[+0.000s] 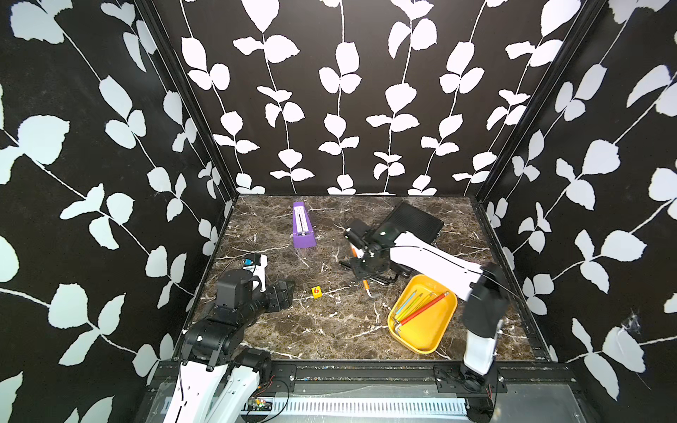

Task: Put the hex key on the desktop into the storage box
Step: Pick up the Allen key from the center of the board, then place the Allen key in the storage box.

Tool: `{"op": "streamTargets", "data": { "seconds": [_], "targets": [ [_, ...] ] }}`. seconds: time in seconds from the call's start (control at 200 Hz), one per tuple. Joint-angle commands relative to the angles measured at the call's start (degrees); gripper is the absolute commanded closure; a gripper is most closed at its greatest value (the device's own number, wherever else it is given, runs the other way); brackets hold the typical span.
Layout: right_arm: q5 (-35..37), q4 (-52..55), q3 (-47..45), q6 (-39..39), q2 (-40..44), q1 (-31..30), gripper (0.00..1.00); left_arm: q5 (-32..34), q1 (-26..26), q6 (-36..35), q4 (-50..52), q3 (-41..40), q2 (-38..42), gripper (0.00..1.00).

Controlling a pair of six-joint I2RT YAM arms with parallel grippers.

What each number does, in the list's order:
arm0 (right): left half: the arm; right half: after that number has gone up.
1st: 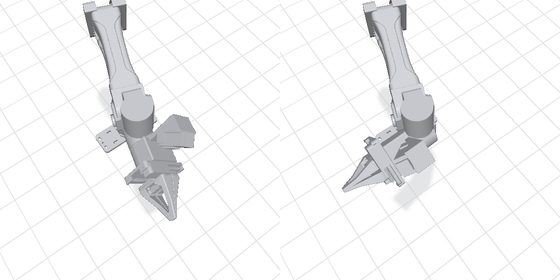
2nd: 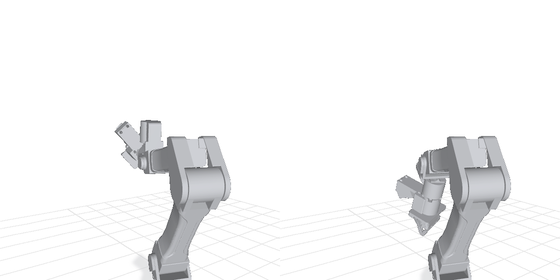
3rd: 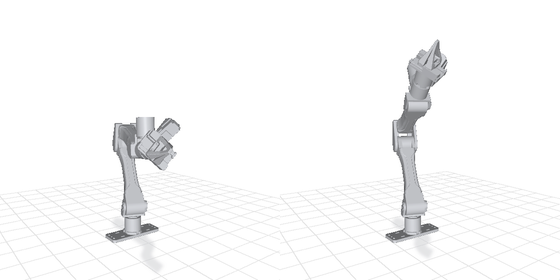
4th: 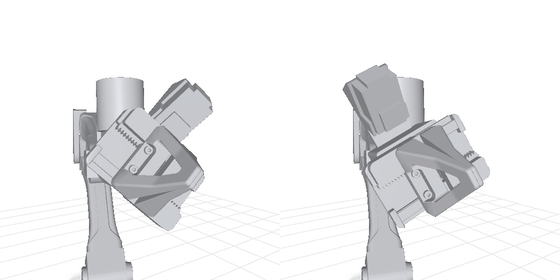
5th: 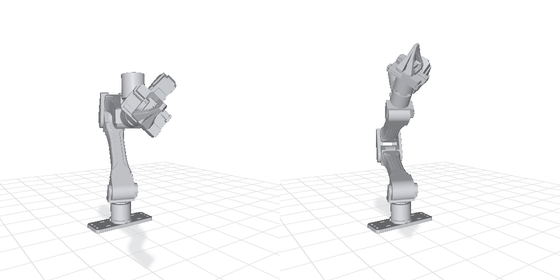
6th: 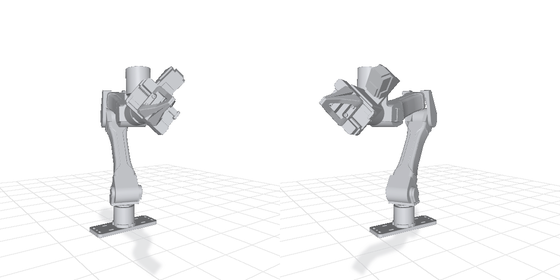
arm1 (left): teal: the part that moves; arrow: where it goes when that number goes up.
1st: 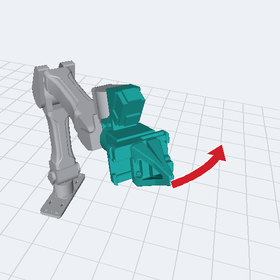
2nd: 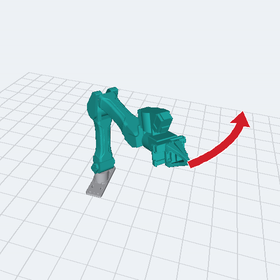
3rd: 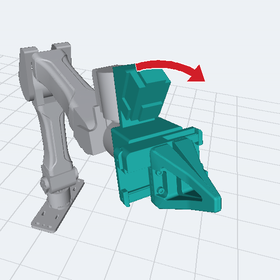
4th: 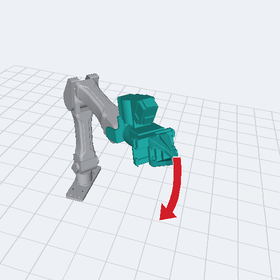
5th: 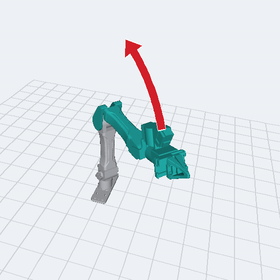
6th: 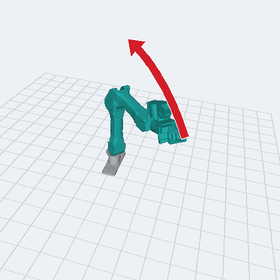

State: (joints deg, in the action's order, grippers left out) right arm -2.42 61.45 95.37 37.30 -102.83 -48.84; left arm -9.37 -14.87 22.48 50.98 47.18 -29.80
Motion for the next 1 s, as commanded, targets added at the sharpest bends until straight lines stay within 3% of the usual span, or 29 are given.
{"op": "streamTargets", "data": {
  "seconds": [0.0,0.26,0.395,0.67,0.99],
  "targets": [
    [0.96,5.34,-7.21,16.27,6.84,2.59,1.0,-0.89,-0.2,-0.42,-0.71,-0.42,0.95,0.13],
    [-0.66,-2.54,-30.87,44.15,27.05,4.89,1.0,-1.78,-0.23,-0.49,-1.15,-0.68,2.51,0.13],
    [-0.51,-4.15,-38.9,53.54,32.48,4.89,1.0,-1.88,-0.22,-0.51,-1.24,-0.66,2.65,0.14],
    [0.99,-6.11,-48.34,61.32,36.31,6.72,1.0,-1.55,-0.24,-0.41,-0.98,-0.52,3.08,0.14],
    [-0.83,-8.43,-50.59,65.67,35.91,9.93,1.0,-1.27,-0.24,-0.33,-1.02,-0.52,2.67,0.14]
  ]
}}
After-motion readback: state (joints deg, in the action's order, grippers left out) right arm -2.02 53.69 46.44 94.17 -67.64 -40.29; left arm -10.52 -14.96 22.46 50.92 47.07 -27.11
